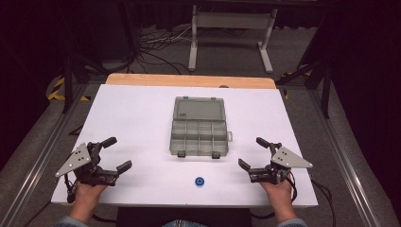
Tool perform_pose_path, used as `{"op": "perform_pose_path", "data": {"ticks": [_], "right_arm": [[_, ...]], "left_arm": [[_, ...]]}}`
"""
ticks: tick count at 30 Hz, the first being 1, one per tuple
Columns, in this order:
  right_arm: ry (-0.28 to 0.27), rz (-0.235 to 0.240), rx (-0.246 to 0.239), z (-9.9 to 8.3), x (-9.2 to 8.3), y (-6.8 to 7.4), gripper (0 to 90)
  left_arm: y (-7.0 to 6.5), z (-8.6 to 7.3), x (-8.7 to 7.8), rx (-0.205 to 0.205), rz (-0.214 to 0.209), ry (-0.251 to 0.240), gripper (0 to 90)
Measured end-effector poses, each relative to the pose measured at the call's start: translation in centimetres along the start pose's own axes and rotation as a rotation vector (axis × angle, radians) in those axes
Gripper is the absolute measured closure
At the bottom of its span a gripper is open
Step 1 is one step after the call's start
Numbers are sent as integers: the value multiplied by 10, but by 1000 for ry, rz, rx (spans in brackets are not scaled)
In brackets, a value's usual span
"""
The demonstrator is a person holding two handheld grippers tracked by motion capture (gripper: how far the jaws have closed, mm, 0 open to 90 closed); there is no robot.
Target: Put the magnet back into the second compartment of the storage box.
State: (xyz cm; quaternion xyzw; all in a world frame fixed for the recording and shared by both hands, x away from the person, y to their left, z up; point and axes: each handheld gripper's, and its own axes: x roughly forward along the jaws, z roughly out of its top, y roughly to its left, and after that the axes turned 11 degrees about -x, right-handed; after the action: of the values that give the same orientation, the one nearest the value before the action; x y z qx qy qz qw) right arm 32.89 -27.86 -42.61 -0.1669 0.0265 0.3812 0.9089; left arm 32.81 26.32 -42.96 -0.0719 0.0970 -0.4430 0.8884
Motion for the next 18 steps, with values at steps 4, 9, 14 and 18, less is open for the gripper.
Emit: {"op": "perform_pose_path", "data": {"ticks": [4,9,14,18], "right_arm": [[5,2,-5,1,1,1,22],[16,5,-14,1,2,1,22],[19,4,-10,1,2,1,22],[25,6,-12,2,2,2,22]], "left_arm": [[-2,0,-1,24,4,-6,13],[-1,0,1,10,7,6,12],[0,0,0,-9,7,27,12],[1,1,0,-18,8,33,9]]}}
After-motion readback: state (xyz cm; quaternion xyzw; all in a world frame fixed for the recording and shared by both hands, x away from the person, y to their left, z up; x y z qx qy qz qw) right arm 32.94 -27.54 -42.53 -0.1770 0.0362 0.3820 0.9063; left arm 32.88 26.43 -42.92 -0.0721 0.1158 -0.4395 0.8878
